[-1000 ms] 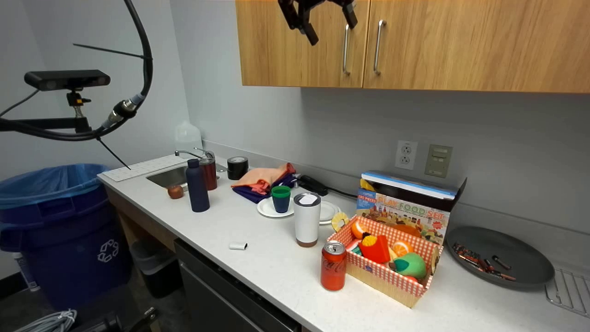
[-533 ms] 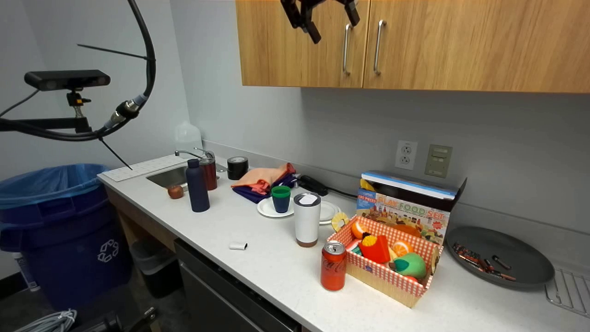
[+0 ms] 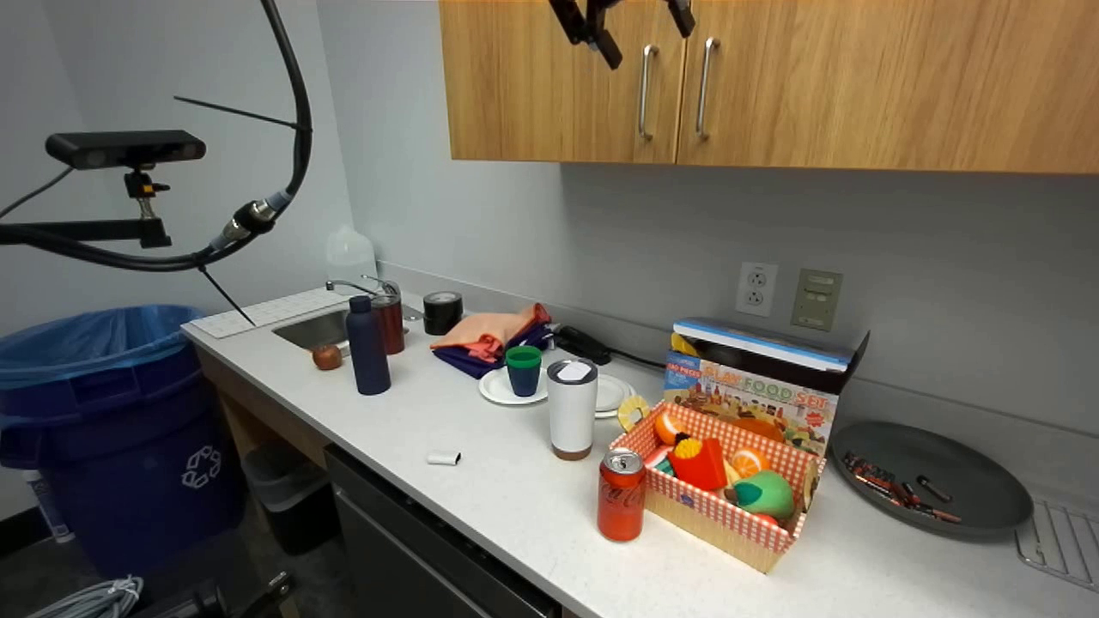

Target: Open the top cabinet drawer on the right

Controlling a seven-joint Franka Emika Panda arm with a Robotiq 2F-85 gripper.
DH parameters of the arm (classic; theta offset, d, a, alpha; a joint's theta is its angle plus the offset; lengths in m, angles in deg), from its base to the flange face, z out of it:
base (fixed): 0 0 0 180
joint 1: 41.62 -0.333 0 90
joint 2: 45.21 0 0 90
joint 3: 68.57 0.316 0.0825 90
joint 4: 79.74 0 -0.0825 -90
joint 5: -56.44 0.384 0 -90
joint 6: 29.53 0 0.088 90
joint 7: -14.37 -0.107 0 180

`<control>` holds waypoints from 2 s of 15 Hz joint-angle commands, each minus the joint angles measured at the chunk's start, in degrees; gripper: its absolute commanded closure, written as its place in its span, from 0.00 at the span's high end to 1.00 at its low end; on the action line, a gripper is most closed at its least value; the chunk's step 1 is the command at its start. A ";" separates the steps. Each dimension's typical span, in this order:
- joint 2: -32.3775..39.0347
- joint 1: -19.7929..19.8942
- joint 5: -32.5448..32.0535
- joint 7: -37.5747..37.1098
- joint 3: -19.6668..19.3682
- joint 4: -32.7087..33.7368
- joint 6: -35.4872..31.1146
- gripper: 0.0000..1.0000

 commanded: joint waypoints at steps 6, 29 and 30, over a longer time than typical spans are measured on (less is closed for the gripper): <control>7.60 1.27 1.67 2.15 -2.41 8.02 -2.69 1.00; 13.18 0.60 5.71 -1.28 -2.91 14.12 2.05 0.02; 12.68 0.75 4.66 -2.49 -3.20 13.42 1.88 0.03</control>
